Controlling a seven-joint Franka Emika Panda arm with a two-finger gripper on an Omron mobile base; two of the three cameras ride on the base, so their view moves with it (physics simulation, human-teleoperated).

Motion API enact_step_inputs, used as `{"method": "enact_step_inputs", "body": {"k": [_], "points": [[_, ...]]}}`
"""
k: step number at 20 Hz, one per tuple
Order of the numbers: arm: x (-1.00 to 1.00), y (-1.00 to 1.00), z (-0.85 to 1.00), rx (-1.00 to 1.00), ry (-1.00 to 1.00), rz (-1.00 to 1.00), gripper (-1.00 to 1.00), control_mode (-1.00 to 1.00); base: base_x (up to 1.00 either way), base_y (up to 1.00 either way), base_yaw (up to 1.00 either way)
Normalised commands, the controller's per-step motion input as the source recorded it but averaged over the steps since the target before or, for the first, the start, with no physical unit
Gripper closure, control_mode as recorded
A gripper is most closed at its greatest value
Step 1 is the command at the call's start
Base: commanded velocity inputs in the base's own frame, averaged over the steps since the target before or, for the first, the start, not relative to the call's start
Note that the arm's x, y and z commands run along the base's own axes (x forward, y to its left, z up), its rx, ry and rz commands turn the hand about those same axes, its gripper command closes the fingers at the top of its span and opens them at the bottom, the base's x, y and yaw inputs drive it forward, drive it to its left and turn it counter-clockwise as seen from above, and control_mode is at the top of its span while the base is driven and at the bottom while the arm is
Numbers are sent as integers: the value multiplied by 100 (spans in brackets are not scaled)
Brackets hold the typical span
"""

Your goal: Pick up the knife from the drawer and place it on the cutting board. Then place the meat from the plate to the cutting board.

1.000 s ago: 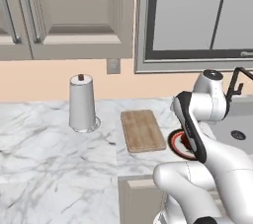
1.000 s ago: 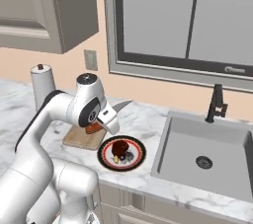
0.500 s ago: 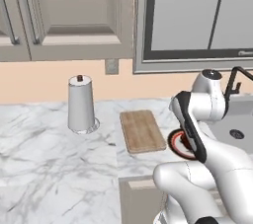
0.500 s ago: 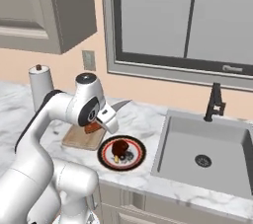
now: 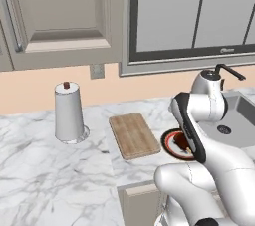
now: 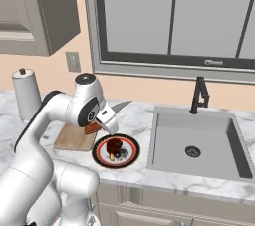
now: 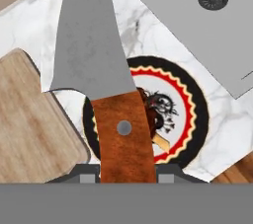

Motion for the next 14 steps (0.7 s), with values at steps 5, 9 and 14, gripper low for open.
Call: {"method": "enact_step_inputs", "body": {"k": [5,9,14], "points": [[10,24,-6,-6,2,8,100,-100,0,0,0],[1,26,-14,-9,0,21,100,-100,0,0,0],[5,19,-39,-9,0,28,100,-100,0,0,0]]}}
